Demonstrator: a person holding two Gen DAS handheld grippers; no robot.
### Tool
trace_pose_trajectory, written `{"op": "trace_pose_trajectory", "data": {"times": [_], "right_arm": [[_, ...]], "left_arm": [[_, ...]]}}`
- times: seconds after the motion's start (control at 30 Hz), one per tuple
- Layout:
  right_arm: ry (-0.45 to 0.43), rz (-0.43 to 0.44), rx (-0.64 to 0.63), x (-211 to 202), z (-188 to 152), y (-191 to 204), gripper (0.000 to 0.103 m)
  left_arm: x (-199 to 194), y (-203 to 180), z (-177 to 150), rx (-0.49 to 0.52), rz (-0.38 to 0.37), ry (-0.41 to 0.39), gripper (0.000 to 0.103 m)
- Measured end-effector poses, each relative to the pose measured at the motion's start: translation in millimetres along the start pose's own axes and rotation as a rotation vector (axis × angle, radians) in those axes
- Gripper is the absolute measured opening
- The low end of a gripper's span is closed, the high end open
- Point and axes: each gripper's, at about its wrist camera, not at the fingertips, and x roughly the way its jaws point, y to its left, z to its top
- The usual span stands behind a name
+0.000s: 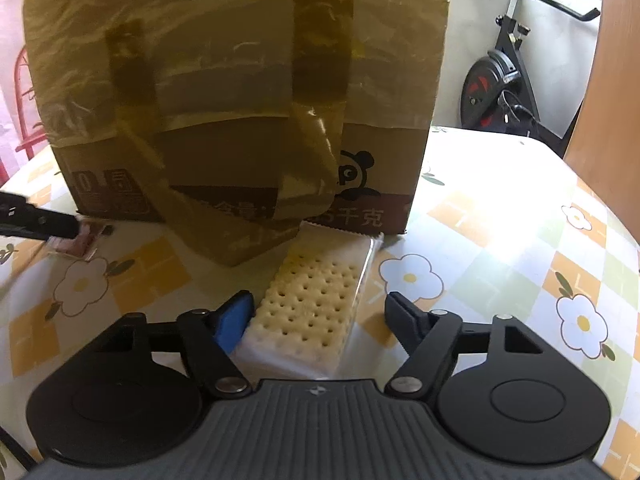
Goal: Organize snacks
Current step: 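Move both tools back down to the cracker pack and brown packet, then close right tool on white cracker pack while left tool grasps brown meat-snack packet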
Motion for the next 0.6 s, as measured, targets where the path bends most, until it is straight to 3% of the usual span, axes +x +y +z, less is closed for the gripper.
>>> {"op": "trace_pose_trajectory", "data": {"times": [0.2, 0.33, 0.47, 0.6], "right_arm": [[-0.027, 0.01, -0.003, -5.1, -7.4, 0.8, 0.075], [-0.032, 0.015, -0.006, -7.2, -4.4, 0.1, 0.075], [-0.033, 0.016, -0.008, -5.2, -2.3, -1.9, 0.075], [-0.033, 0.016, -0.007, -5.5, -2.7, -1.9, 0.075]], "left_arm": [[5.4, -17.1, -3.5, 0.051, 0.051, -0.024, 0.079], [0.2, -26.0, -11.9, 0.113, 0.134, -0.05, 0.058], [-10.5, -16.3, -14.1, 0.058, 0.092, -0.054, 0.042], [-22.0, -13.2, -24.0, 0.051, 0.057, -0.046, 0.036]]}}
